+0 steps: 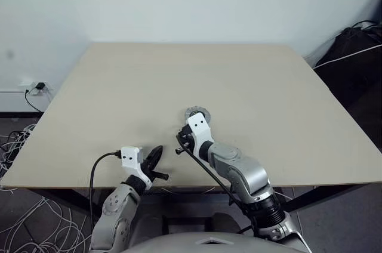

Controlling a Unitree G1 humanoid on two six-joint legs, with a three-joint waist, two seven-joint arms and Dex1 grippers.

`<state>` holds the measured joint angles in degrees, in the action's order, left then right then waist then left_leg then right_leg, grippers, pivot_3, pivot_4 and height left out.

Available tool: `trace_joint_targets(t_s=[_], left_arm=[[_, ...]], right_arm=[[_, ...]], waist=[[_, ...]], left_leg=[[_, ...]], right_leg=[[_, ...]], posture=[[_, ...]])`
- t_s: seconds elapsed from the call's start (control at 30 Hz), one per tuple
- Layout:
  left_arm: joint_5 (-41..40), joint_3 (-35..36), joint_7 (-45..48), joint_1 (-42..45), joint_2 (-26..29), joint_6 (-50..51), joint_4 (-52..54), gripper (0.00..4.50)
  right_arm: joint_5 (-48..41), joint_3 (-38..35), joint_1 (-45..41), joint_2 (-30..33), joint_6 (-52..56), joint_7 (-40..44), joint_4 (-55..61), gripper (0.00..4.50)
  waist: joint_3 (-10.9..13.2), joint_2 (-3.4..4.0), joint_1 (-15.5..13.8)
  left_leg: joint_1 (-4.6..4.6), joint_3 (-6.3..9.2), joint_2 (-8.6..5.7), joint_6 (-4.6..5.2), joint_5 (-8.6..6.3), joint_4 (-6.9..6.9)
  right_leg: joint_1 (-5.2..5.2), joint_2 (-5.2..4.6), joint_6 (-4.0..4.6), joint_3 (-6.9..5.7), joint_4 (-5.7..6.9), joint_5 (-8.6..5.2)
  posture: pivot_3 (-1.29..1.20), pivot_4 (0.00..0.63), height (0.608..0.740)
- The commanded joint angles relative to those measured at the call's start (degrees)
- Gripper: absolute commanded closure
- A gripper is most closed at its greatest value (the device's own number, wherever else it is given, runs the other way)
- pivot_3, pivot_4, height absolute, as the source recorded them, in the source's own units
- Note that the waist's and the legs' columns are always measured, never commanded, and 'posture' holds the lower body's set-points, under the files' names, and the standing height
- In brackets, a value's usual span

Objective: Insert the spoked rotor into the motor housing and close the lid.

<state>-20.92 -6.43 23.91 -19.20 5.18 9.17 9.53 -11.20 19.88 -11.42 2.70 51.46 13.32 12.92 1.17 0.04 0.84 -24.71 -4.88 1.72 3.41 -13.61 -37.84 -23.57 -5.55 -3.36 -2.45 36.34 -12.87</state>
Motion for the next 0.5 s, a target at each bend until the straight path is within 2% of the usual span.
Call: trace_joint_targets(t_s=[0.03,0.27,0.5], left_arm=[[-2.6,-1.3,3.4,0.3,1.1,2.0,3.1,4.48],[-5.7,-2.9,8.0,0.2,3.6,7.0,3.6,4.48],[-5.4,-2.9,8.3,0.4,4.0,7.0,2.7,4.48]], right_arm=[[0.5,-0.8,-1.1,-0.3,-0.5,-0.5,0.7,4.5],[1.5,-0.3,-1.0,0.4,0.1,-0.8,0.9,4.5],[1.0,0.5,-0.7,1.4,-0.6,1.4,2.3,4.5]], waist=[[0.0,0.01,0.1],[0.0,0.09,0.4],[0.0,0.14,0.5]], left_leg=[[0.0,0.0,0.0,0.0,0.0,0.0],[0.0,-0.01,0.01,0.0,0.0,0.01],[0.01,-0.02,0.02,0.0,0.0,0.01]], right_leg=[[0.0,0.0,0.0,0.0,0.0,0.0],[-0.02,0.0,0.0,0.01,0.0,0.0],[-0.02,0.01,0.0,0.02,0.01,0.0]], posture=[[0.0,0.0,0.74],[0.0,0.0,0.74],[0.0,0.0,0.74]])
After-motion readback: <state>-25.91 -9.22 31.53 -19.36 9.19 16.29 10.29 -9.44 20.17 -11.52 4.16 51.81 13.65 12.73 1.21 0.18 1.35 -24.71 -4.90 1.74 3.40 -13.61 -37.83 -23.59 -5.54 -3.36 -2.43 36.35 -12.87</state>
